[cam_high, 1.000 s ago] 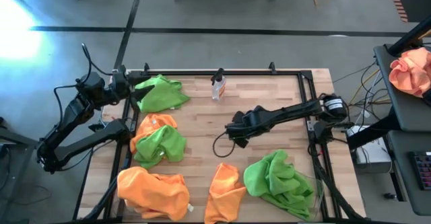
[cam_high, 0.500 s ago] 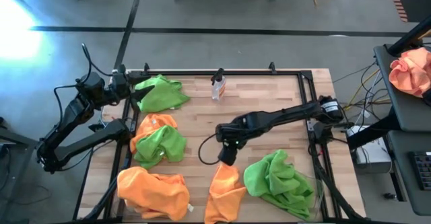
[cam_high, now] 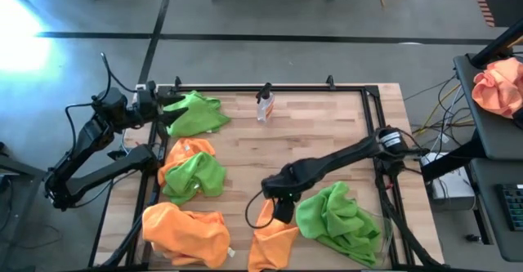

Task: Sort microfiber towel by color & place in baskets
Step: Put the orange microfiber cloth into the left transparent bin

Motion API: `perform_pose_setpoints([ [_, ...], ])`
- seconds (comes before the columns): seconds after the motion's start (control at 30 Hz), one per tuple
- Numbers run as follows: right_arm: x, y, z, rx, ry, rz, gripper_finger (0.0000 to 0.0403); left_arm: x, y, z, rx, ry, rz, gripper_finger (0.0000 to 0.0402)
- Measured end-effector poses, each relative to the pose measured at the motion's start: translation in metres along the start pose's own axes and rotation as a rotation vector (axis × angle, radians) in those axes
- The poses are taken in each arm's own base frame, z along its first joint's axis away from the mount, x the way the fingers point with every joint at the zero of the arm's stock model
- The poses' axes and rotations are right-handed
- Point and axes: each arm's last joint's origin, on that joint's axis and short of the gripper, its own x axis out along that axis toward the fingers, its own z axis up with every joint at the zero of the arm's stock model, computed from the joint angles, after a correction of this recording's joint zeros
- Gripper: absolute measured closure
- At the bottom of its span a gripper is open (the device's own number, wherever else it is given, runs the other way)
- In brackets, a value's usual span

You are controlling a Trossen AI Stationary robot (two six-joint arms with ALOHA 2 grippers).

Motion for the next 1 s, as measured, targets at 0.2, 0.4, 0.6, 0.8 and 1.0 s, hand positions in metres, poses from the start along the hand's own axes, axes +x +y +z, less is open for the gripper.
perform_pose_setpoints([
  [0.2, 0.024, 0.007, -0.005, -0.026, 0.058, -0.029, 0.0252, -0.001, 0.000, 0.000, -0.030, -0.002, -0.001, 0.0216],
  [0.4, 0.040, 0.016, -0.010, -0.062, 0.114, 0.023, 0.0252, -0.002, -0.001, 0.000, -0.044, -0.007, 0.000, 0.0216],
  [0.6, 0.038, 0.023, -0.001, -0.091, 0.026, 0.104, 0.0252, -0.002, -0.001, 0.001, -0.043, -0.010, 0.000, 0.0216],
  [0.8, 0.038, 0.028, 0.001, -0.107, 0.032, 0.177, 0.0252, -0.002, -0.001, 0.001, -0.046, -0.014, 0.000, 0.0216],
  [1.0, 0.045, 0.029, 0.002, -0.128, 0.048, 0.212, 0.0252, -0.002, -0.001, 0.001, -0.045, -0.015, 0.000, 0.0216],
])
